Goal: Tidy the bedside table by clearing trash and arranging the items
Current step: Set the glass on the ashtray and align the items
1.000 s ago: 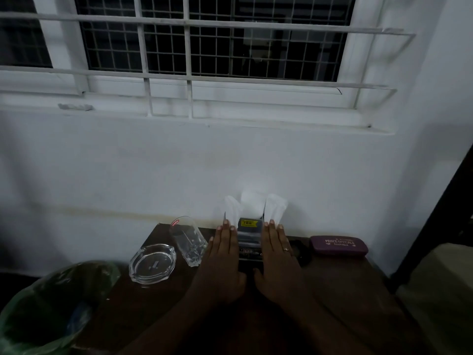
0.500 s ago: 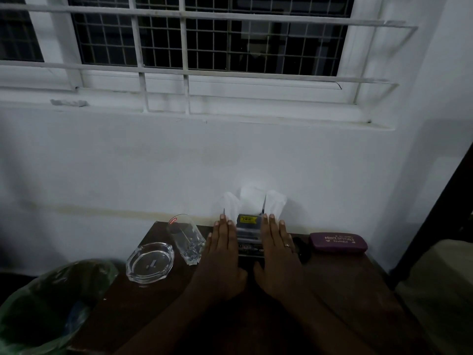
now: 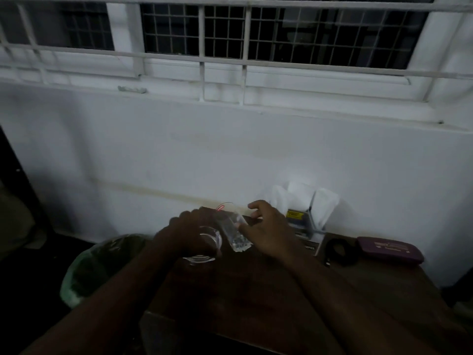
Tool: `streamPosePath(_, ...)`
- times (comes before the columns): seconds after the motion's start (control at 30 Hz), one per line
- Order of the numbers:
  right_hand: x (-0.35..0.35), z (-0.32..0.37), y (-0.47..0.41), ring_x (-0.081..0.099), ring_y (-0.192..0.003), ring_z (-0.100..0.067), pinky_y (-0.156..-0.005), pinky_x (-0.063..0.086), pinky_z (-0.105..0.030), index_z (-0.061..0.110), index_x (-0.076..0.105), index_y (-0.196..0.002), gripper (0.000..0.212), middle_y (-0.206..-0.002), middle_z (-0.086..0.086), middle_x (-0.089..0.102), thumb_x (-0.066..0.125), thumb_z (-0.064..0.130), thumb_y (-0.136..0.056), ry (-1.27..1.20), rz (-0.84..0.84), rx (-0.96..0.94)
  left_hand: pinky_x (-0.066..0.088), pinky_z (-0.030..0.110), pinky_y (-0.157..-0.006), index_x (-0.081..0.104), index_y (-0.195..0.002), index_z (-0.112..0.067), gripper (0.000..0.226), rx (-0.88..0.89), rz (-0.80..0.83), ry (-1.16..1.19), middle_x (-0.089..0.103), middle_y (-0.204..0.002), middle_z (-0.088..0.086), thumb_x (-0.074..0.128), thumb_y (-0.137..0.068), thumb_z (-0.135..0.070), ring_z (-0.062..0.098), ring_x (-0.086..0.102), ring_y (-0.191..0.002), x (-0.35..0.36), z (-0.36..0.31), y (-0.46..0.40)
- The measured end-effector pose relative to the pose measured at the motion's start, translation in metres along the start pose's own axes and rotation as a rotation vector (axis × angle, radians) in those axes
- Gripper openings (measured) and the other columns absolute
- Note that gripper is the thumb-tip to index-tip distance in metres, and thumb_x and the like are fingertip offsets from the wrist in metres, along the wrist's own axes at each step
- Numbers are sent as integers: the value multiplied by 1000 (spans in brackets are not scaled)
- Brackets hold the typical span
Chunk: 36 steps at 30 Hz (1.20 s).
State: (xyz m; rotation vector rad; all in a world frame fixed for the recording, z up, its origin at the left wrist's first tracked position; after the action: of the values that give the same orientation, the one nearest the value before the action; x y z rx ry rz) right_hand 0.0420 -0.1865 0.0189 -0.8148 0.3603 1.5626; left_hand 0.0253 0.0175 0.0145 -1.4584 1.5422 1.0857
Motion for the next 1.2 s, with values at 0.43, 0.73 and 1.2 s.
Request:
streamPosePath(0.43, 54, 19, -80, 55, -117, -30, -83, 47, -35, 7, 40, -130, 92, -130, -13, 54, 74, 63, -65, 358, 202, 273, 40, 44, -105, 35, -142, -21, 114, -56, 159, -120, 44, -140, 5, 86, -48, -62, 27, 39, -129, 19, 38, -23)
streamPosePath(0.73, 63, 8, -86, 65, -103, -27, -74, 50, -30, 5, 58, -115, 73, -115, -12, 67, 79, 53, -63, 270, 95, 314, 42, 42, -102, 37, -137, -26, 118, 0, 103, -19, 42, -132, 1, 87, -37, -64, 24, 41, -124, 32, 48, -50)
streamPosePath(1.2, 39, 10, -85, 60, -110, -23, -93, 53, -43, 18, 45, -126, 85, -120, -3, 60, 87, 48, -58, -155, -327, 79, 56, 30, -83, 67, -83, -36, 43, 239, -316, 542, 70, -85, -16, 66, -59, -72, 1, 67, -89, 99, 18, -104)
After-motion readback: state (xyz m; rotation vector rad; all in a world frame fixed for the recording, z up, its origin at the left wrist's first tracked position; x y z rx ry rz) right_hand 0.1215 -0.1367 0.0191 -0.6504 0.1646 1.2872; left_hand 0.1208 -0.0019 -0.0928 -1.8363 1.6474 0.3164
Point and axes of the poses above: each hand's wrist, its own y-axis away from the middle knuckle, its own x-axis out of the palm, z = x × y, the point moved 1 cm from there along -y, towards the middle knuckle
